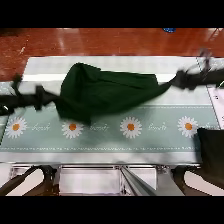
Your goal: Fold the shirts.
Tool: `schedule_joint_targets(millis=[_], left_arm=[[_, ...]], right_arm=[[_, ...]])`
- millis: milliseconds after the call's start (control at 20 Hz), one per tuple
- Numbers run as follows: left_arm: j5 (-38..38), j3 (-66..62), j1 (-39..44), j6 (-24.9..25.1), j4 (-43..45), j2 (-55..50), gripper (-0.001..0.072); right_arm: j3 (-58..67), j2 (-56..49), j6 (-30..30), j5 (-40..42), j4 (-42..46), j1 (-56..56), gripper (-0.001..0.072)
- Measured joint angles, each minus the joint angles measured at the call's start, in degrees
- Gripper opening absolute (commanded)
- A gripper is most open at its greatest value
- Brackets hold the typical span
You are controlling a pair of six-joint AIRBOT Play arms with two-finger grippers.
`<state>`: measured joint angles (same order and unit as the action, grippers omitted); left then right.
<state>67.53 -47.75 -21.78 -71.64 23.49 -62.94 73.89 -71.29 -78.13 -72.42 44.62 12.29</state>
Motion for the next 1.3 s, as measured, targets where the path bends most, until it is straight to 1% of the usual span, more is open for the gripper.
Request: schedule_joint_targets(millis=[100, 250, 350, 450, 600, 700, 900, 1100, 1200, 1300], left_arm=[[-2.19, -9.81, -0.02, 0.31, -4.28, 3.19, 0.0019], [-5.86, -23.30, -0.70, 0.52, -6.67, 8.41, 0.0020], [-7.69, -31.12, -1.97, 0.42, -5.14, 12.35, 0.0020], [-8.41, -36.50, -3.63, -0.85, -2.82, 16.76, 0.0019], [-8.26, -40.74, -5.92, -2.16, 1.84, 25.20, 0.0019], [-7.85, -41.92, -6.71, -2.73, 7.45, 30.91, 0.0019], [-5.90, -42.86, -6.95, -5.01, 19.85, 39.74, 0.0019], [-4.11, -42.14, -4.00, -7.78, 27.71, 42.51, 0.0020], [-2.99, -39.71, -2.58, -8.37, 29.62, 41.70, 0.0019], [-1.42, -35.63, -1.79, -8.81, 29.90, 39.58, 0.0020]], right_arm=[[12.33, 1.90, -2.21, -0.70, 1.81, -0.11, 0.0022], [26.91, 5.81, -4.72, -2.10, 5.22, -0.24, 0.0023], [32.52, 9.81, -5.55, -2.78, 7.04, -0.28, 0.0023], [35.47, 14.67, -6.12, -2.91, 9.73, -0.28, 0.0023], [37.46, 22.12, -6.86, -3.32, 13.88, -0.28, 0.0023], [38.07, 26.62, -7.56, -4.68, 17.20, -0.28, 0.0023], [38.51, 32.70, -10.58, -12.07, 25.73, -0.28, 0.0023], [37.68, 34.93, -12.35, -18.99, 29.97, -0.28, 0.0022], [34.73, 35.28, -12.83, -20.35, 30.40, -0.28, 0.0022], [29.27, 35.52, -13.00, -19.63, 29.14, -0.28, 0.0022]])
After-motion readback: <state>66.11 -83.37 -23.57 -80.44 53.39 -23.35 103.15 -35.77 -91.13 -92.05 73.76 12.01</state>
